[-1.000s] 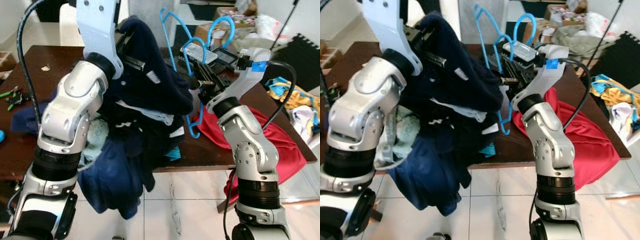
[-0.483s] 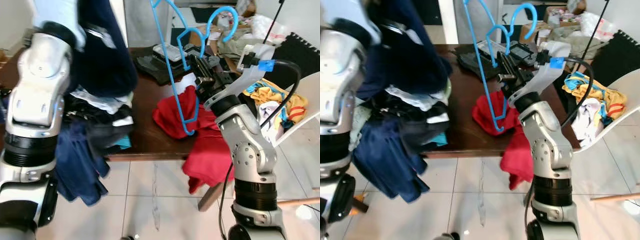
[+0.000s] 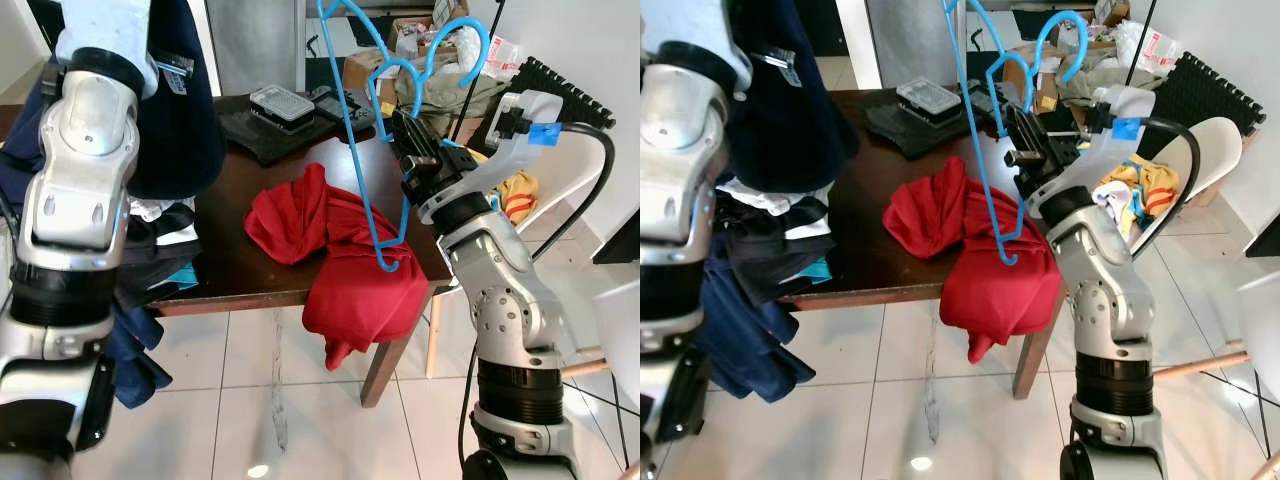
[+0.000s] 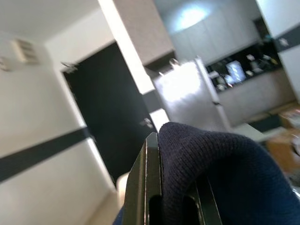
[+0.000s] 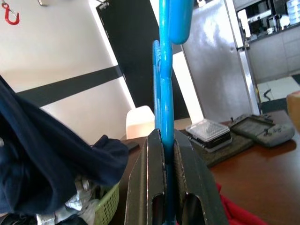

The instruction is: Hang hanger

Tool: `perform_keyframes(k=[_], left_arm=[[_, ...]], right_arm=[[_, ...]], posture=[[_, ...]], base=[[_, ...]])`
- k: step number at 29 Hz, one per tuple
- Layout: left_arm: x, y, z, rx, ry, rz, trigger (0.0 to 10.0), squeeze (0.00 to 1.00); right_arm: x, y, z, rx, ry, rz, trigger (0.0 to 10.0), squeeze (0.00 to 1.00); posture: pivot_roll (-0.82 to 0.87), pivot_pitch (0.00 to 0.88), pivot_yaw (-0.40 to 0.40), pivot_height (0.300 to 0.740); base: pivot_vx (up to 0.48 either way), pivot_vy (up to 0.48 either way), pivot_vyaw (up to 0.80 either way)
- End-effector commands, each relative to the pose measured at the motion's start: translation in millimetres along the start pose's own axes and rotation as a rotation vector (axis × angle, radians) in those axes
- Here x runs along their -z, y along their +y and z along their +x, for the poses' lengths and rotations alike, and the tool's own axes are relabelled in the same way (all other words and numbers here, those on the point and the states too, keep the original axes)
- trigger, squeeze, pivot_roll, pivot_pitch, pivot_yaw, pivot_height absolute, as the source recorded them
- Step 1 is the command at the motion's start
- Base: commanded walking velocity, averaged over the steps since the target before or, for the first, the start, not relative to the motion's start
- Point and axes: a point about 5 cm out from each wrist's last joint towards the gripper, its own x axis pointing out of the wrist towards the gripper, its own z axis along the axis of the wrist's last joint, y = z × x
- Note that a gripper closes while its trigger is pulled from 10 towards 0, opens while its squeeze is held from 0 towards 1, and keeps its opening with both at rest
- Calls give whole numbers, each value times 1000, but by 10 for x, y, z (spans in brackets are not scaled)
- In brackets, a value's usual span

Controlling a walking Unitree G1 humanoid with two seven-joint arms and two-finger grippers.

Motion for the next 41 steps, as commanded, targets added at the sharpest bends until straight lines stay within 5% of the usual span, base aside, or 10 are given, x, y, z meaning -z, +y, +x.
perform_keyframes(k=[1, 15, 29, 41], left_arm=[[-139, 108, 28, -43, -79, 23, 10000, 0], [-100, -184, -71, 30, -57, -52, 10000, 0], [3, -511, -179, 117, 30, -229, 10000, 0], [4, -594, -200, 130, 38, -263, 10000, 0]], right_arm=[[-6, 45, 5, -25, -17, 18, 10000, 0], [-14, 52, -17, -32, -19, 17, 10000, 0], [35, 31, -42, -28, 7, -2, 10000, 0], [54, 31, -49, -29, 11, -1, 10000, 0]], posture=[[126, 145, 7, 740], [119, 146, 10, 740], [110, 141, 12, 740], [110, 134, 15, 740]], base=[[-345, 0, 0], [-359, 0, 0], [-358, -177, 0], [-362, -249, 0]])
